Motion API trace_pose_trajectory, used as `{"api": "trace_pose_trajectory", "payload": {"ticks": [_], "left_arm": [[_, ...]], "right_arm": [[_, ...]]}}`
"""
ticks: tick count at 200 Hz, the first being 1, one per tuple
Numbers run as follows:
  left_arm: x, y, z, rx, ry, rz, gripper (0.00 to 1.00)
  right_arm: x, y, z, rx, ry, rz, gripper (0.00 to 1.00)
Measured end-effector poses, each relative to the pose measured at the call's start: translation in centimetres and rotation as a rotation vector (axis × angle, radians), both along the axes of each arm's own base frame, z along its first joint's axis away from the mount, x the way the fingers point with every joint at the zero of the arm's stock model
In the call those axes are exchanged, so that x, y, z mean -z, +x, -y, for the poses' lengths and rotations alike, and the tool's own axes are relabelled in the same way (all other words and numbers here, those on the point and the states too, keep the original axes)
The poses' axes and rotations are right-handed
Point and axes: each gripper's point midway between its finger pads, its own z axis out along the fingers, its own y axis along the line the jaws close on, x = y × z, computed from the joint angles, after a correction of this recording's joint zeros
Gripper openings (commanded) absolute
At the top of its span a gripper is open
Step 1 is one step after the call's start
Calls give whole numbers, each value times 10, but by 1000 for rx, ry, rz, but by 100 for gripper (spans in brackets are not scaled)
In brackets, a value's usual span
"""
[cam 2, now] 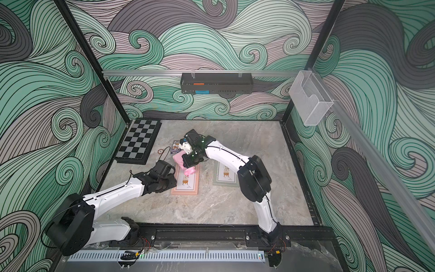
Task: Wipe the picture frame with a cloth
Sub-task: Wipe the dirt from the picture frame.
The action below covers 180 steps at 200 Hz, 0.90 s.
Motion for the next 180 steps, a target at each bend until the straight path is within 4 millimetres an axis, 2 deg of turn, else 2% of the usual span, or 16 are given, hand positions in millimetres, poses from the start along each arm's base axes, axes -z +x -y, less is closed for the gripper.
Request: {"api": "trace_pose_trajectory", "payload": {"ticks": [25,38,64,86,119,153,167,180], "left_arm": [[6,6,0,-7,12,16,52],[12,10,1,-6,18,13,48],[22,21,11,8,19,14,25],[21,32,17,6,9,38,14],[21,34,15,-8,6,51,11],[23,29,11,-15,4,56,9],[23,25,9,-15,6,52,9],[23,21,8,-11,4,48,9]], "right_arm": [[10,10,-9,0,-36,23,0],[16,16,-12,2,-51,28,0],[28,26,-18,9,-71,32,0],[36,31,-17,8,-99,45,0],[45,41,2,21,-175,83,0],[64,61,50,97,-282,79,0],[64,71,64,126,-305,87,0],[57,77,67,137,-307,102,0]]}}
